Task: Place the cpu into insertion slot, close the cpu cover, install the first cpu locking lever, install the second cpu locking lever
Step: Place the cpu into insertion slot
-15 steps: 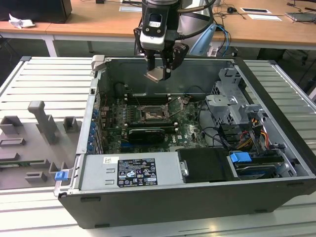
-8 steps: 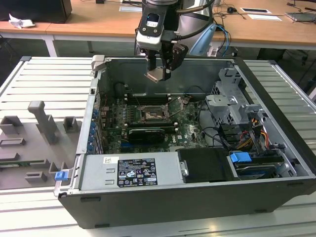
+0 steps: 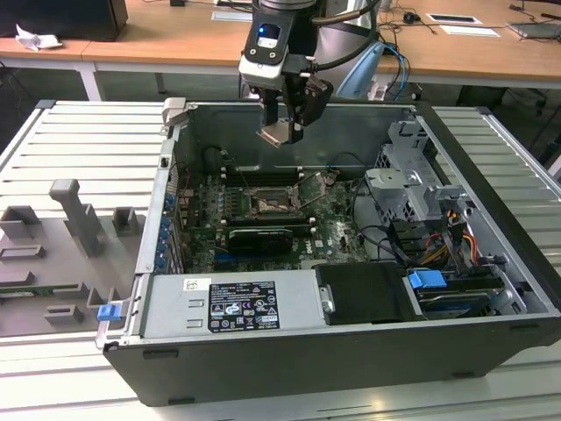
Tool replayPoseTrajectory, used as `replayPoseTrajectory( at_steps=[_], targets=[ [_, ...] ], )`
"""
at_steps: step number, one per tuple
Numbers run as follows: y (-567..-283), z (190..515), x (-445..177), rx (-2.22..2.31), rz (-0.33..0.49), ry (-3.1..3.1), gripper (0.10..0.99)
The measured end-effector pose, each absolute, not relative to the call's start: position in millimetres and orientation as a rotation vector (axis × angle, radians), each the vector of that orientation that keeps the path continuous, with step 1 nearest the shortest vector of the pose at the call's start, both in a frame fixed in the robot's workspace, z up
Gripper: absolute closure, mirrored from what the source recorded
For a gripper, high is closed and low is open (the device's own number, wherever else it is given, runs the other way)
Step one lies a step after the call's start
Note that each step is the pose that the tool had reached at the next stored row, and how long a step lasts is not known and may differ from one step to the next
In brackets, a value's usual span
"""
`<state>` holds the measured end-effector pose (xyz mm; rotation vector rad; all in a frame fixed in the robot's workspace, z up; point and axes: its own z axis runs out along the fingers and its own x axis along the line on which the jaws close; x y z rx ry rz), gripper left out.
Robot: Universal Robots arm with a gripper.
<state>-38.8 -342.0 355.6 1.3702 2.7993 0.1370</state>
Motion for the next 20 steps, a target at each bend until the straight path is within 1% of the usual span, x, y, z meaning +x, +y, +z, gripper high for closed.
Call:
replayPoseTrajectory(
  at_steps=[20],
  targets=[
    [-342.0,349.3,-38.8,1.533,0.132,2.707,0.553]
  ],
)
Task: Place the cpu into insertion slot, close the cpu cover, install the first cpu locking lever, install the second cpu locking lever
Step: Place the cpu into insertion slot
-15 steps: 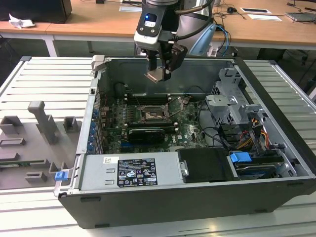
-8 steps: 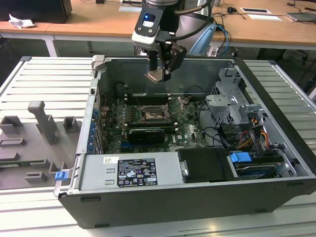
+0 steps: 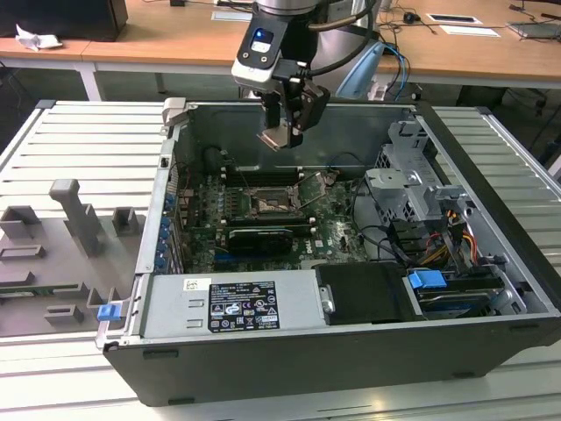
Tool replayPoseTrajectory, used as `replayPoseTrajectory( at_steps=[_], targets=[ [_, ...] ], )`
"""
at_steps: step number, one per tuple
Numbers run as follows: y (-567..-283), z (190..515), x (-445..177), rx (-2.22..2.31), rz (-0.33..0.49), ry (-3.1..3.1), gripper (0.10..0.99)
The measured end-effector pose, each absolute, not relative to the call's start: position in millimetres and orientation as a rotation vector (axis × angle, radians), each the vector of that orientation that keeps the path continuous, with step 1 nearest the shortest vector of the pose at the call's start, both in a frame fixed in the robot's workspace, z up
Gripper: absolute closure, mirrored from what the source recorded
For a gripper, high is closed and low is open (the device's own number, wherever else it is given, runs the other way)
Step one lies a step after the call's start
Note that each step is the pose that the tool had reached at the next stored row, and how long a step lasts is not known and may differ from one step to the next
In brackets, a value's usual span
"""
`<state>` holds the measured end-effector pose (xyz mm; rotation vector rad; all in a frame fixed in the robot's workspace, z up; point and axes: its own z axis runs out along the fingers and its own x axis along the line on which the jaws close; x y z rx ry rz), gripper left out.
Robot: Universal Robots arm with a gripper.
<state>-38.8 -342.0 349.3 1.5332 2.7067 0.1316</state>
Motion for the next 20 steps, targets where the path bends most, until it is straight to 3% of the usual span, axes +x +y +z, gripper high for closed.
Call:
replayPoseTrajectory(
  at_steps=[20],
  targets=[
    [-342.0,340.2,-38.8,1.740,0.126,2.570,0.553]
  ],
)
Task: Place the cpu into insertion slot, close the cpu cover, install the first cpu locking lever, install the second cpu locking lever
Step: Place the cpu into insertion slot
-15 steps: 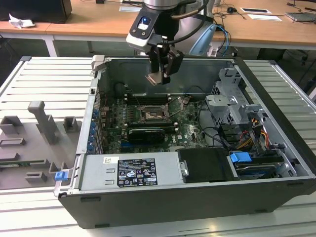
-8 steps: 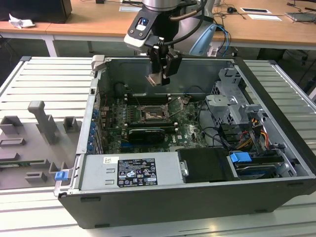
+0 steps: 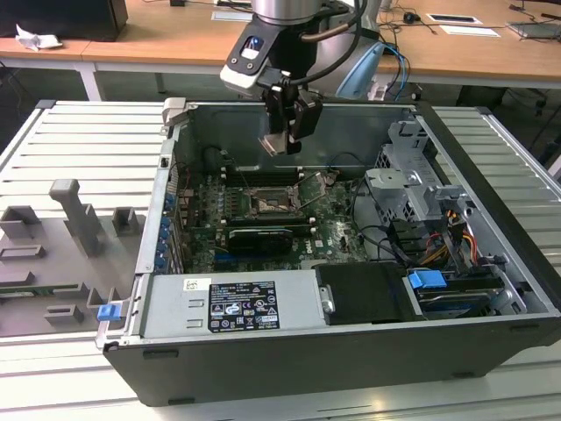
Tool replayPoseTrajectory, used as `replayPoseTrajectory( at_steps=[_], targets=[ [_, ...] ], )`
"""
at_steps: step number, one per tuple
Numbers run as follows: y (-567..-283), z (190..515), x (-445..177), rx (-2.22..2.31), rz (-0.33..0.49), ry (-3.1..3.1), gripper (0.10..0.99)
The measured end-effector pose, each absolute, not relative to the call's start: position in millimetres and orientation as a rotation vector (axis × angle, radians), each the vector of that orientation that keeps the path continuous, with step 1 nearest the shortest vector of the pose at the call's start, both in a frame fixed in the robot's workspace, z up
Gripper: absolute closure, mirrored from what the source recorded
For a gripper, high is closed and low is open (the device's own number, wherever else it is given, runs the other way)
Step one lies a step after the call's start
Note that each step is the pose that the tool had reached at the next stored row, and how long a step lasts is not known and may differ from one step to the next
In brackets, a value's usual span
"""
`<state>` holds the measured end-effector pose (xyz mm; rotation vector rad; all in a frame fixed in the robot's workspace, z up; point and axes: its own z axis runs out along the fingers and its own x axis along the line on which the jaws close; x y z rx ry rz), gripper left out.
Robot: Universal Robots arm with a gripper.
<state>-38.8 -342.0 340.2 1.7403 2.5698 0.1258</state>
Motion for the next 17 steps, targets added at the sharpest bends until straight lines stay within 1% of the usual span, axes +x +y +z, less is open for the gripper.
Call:
replayPoseTrajectory(
  at_steps=[17],
  targets=[
    [-342.0,332.6,-38.8,1.747,0.124,2.564,0.553]
  ],
)
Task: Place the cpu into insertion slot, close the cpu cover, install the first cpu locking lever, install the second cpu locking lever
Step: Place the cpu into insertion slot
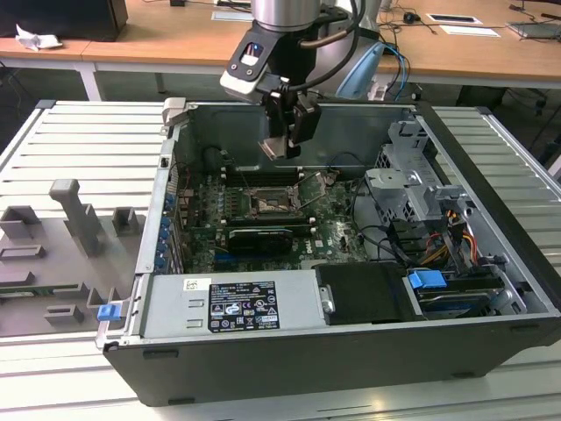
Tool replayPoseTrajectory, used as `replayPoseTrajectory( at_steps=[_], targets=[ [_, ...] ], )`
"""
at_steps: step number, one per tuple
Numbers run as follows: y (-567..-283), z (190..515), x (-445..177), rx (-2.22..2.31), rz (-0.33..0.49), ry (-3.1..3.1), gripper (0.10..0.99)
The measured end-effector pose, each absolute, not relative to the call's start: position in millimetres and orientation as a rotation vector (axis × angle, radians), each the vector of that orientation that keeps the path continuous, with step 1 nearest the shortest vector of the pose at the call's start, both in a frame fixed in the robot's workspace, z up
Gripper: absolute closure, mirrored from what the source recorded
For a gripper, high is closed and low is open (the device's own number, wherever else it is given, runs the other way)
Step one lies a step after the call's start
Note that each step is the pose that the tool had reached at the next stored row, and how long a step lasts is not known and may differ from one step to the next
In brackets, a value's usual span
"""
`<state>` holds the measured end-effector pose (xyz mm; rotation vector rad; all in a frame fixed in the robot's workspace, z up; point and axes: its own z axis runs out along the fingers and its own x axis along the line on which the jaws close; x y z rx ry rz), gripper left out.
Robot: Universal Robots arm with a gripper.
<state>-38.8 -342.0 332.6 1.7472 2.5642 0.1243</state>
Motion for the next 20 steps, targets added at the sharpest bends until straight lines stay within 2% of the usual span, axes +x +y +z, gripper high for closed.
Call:
replayPoseTrajectory(
  at_steps=[20],
  targets=[
    [-342.0,324.2,-38.8,1.854,0.104,2.475,0.553]
  ],
)
